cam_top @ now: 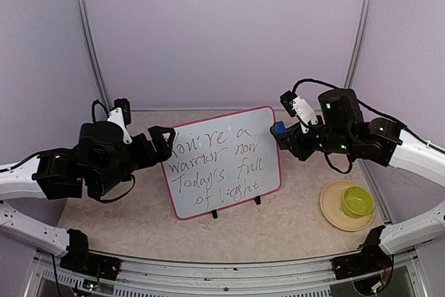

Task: Erase the whiteboard
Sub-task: Rotate the whiteboard at the center of the board.

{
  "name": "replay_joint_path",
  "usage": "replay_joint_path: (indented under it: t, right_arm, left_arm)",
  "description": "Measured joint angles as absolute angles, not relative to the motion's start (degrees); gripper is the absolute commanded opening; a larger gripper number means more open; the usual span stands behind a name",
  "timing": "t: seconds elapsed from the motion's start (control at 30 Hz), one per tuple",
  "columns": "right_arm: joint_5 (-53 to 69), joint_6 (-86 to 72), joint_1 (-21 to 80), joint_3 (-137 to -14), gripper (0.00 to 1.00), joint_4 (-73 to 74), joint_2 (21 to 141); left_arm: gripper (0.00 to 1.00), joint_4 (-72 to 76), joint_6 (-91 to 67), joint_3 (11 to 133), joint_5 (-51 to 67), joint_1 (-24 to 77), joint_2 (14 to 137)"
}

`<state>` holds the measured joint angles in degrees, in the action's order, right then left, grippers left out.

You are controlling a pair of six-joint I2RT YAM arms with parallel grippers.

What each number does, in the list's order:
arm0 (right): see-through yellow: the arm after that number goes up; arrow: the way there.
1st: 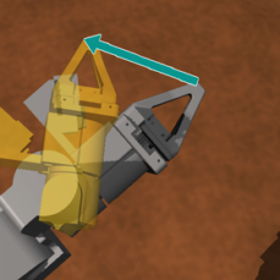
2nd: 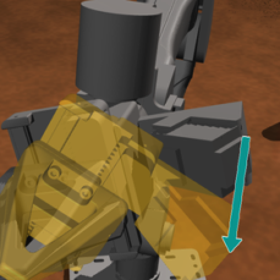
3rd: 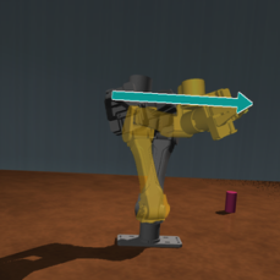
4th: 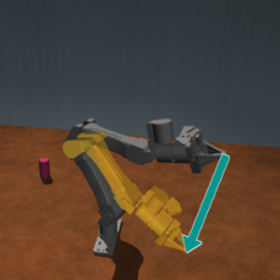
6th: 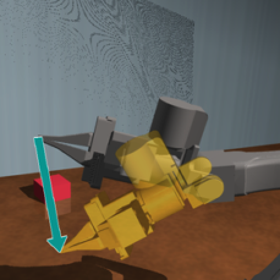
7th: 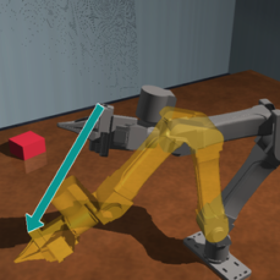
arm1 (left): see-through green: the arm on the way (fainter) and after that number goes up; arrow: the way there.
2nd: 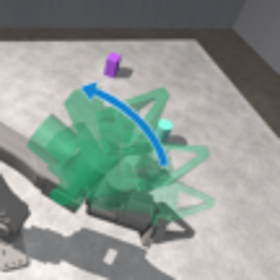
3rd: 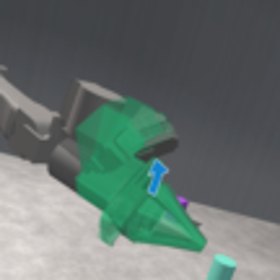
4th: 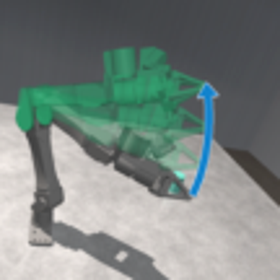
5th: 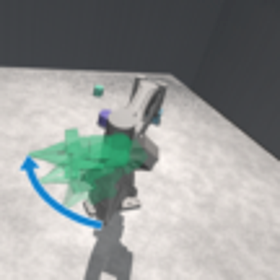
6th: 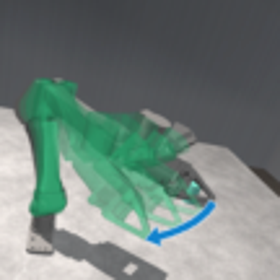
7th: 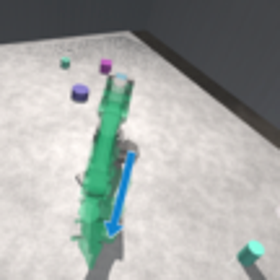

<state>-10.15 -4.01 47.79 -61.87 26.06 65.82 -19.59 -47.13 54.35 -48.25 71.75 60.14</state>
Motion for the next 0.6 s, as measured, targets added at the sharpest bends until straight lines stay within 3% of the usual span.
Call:
replay_joint_path:
  t: [0.17, 0.33, 0.6]
  right_arm:
    - [0.4, -3.4, 47.8, -59.1, 0.35, 22.2, 63.8]
    - [12.9, -3.2, 47.8, -57.6, 0.35, 19.3, 63.2]
    - [19.4, -2.8, 47.8, -57.3, 0.35, 17.2, 63.2]
  left_arm:
    - [0.99, -9.2, -39.0, 52.0, -34.5, 59.9, 52.3]
    - [0.99, -8.4, -34.2, 55.8, -26.3, 54.2, 57.5]
    - [0.99, -4.1, -29.4, 52.3, -11.0, 46.6, 60.0]
